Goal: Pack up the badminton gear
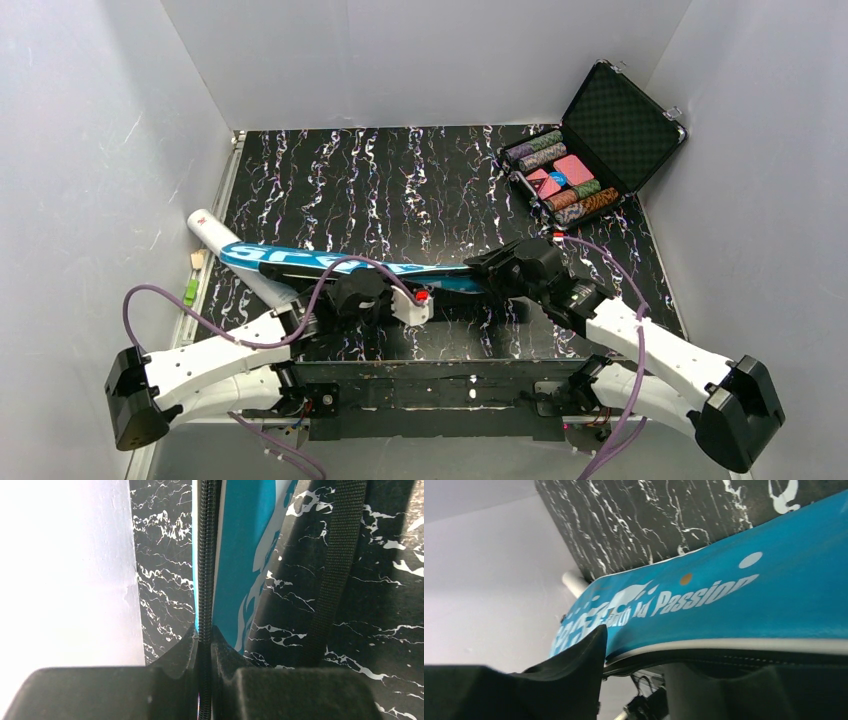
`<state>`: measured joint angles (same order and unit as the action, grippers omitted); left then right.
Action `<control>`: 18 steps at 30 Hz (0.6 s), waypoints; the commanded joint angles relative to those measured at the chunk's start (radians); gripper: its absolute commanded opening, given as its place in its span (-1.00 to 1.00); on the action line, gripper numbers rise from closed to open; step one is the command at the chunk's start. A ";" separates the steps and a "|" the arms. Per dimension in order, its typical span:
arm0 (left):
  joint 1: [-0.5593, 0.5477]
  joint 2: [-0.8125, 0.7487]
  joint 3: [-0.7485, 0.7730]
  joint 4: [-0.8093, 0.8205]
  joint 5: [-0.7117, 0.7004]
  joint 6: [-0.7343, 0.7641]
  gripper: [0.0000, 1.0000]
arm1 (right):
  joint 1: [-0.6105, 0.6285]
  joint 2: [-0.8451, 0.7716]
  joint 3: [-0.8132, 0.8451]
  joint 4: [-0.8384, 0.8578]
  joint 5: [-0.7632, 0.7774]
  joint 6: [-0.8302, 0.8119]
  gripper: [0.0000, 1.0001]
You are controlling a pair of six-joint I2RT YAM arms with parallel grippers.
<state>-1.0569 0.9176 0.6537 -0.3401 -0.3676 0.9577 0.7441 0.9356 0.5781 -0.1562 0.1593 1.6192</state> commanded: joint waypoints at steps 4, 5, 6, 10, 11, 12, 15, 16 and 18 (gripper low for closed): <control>-0.059 -0.145 -0.020 0.093 0.100 0.024 -1.00 | -0.018 0.012 0.031 -0.021 0.040 -0.033 -0.58; -0.060 -0.145 -0.017 0.093 0.107 0.012 -0.88 | -0.018 0.009 0.039 -0.026 0.043 -0.042 -0.70; -0.060 -0.133 -0.009 0.092 0.109 -0.007 -0.72 | -0.018 0.006 0.046 -0.033 0.045 -0.056 -0.83; -0.061 -0.071 0.061 0.051 0.151 -0.114 0.00 | -0.017 -0.005 0.089 -0.067 0.038 -0.090 -0.97; -0.062 -0.054 0.080 0.044 0.171 -0.140 0.04 | -0.017 -0.007 0.093 -0.069 0.033 -0.093 -0.97; -0.063 -0.034 0.102 0.037 0.191 -0.168 0.06 | -0.017 -0.010 0.094 -0.067 0.029 -0.094 -0.97; -0.078 0.037 0.166 0.032 0.212 -0.248 0.24 | -0.012 -0.022 0.094 -0.064 0.021 -0.092 -0.97; -0.087 0.063 0.189 0.030 0.215 -0.273 0.27 | -0.010 -0.027 0.095 -0.064 0.021 -0.090 -0.97; -0.114 0.094 0.212 0.026 0.232 -0.296 0.27 | -0.003 -0.036 0.100 -0.063 0.024 -0.089 -0.97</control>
<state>-1.1297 0.9630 0.7872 -0.3328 -0.1989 0.7742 0.7292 0.9409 0.6174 -0.2489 0.1741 1.5391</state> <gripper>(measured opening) 0.630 0.080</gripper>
